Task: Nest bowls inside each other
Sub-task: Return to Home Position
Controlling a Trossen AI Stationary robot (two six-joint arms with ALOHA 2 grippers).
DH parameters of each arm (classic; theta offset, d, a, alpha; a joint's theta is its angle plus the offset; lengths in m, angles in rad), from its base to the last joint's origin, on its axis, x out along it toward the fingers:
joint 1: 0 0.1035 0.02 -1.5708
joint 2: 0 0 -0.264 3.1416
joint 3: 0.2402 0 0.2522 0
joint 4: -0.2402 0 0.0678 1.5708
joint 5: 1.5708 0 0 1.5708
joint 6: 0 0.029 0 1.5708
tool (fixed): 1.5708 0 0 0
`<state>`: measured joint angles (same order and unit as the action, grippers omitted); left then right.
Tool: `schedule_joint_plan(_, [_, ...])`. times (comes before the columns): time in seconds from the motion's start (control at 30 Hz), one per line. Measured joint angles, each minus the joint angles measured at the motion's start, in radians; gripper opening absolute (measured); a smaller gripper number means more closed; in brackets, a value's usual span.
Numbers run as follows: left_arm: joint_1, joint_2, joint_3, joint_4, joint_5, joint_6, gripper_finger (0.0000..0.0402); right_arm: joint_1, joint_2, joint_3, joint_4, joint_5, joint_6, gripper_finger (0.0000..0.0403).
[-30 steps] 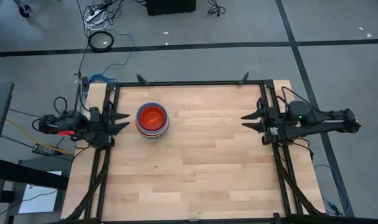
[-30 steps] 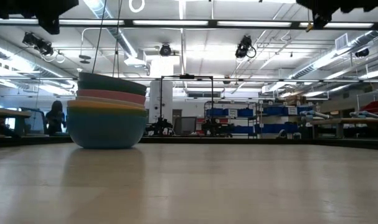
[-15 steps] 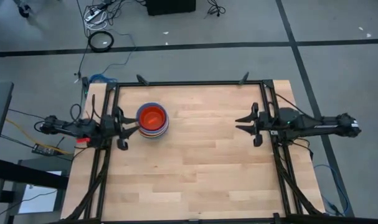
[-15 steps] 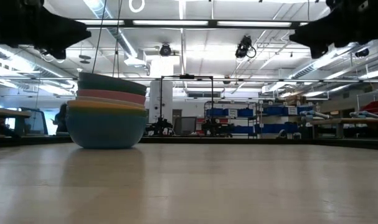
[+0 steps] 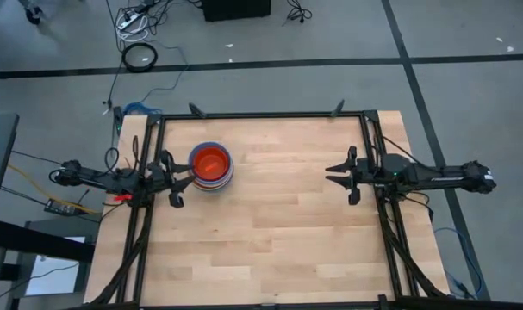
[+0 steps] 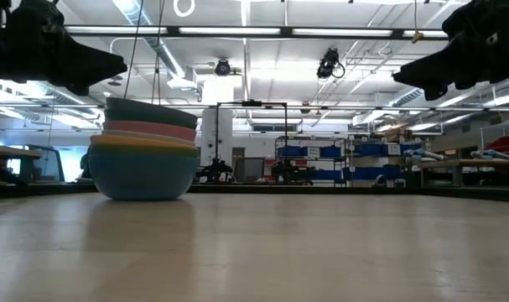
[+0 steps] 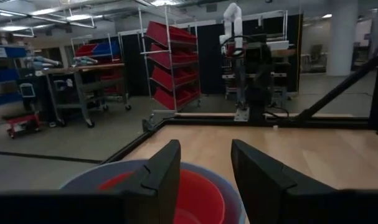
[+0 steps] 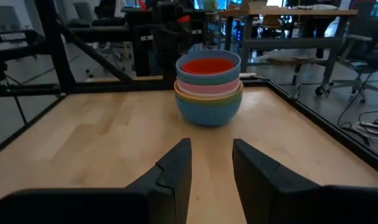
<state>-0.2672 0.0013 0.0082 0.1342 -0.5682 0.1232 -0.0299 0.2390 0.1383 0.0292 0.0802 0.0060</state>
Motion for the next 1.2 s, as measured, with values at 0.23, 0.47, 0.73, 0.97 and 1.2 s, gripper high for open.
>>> schedule_joint_plan(0.23, [0.0, 0.0, 0.0, -0.013, -0.03, 0.01, 0.0152, 0.0, 0.0, -0.029, 0.001, 0.007, -0.019, 0.0105])
schedule_joint_plan(0.47, [0.0, 0.0, 0.0, -0.044, -0.074, 0.006, 0.0152, 0.0, 0.0, -0.083, 0.054, 0.01, -0.029, 0.0105])
schedule_joint_plan(0.73, [0.001, 0.0, 0.0, -0.037, -0.119, 0.046, 0.0152, -0.006, 0.0, -0.102, 0.083, 0.039, -0.062, 0.0105])
schedule_joint_plan(0.97, [0.058, 0.0, 0.0, -0.022, -0.119, 0.075, 0.0152, -0.079, 0.0, -0.102, 0.139, 0.049, -0.09, 0.0105])
schedule_joint_plan(1.2, [0.149, 0.0, 0.0, -0.022, -0.118, 0.085, 0.0152, -0.155, 0.0, -0.102, 0.165, 0.048, -0.089, 0.0105])
